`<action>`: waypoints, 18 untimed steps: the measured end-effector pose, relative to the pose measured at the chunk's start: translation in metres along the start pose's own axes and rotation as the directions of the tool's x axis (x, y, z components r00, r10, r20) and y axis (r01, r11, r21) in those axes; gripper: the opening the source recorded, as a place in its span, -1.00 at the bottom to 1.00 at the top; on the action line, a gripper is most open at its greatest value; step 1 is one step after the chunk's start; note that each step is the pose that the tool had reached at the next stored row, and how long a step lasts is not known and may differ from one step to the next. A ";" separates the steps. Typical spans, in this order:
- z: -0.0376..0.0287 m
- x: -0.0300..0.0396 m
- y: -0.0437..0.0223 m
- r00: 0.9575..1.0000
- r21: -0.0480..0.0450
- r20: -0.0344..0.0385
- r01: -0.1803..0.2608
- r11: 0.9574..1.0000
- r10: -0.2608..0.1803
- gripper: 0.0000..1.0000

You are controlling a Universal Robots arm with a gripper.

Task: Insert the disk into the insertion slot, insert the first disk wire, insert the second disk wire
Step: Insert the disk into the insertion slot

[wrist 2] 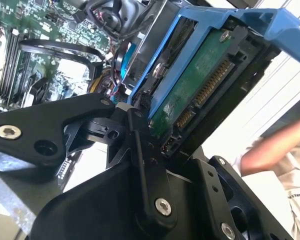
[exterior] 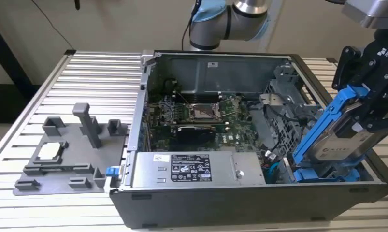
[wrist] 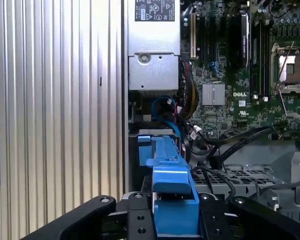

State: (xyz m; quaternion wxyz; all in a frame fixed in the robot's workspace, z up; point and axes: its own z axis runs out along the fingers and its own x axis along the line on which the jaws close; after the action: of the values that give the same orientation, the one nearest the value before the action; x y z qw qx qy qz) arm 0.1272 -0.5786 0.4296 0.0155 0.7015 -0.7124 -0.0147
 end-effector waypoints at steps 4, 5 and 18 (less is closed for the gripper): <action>0.0062 0.0000 -0.0006 1.000 0.000 0.000 0.000 1.000 0.000 -0.35; 0.0077 0.0000 -0.0007 1.000 0.000 0.000 0.000 1.000 0.000 -0.35; 0.0249 0.0000 -0.0017 1.000 0.000 0.003 0.001 1.000 -0.001 -0.35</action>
State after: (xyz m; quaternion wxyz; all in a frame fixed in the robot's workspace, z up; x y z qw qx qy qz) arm 0.1279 -0.5786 0.4047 0.0145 0.7018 -0.7121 -0.0155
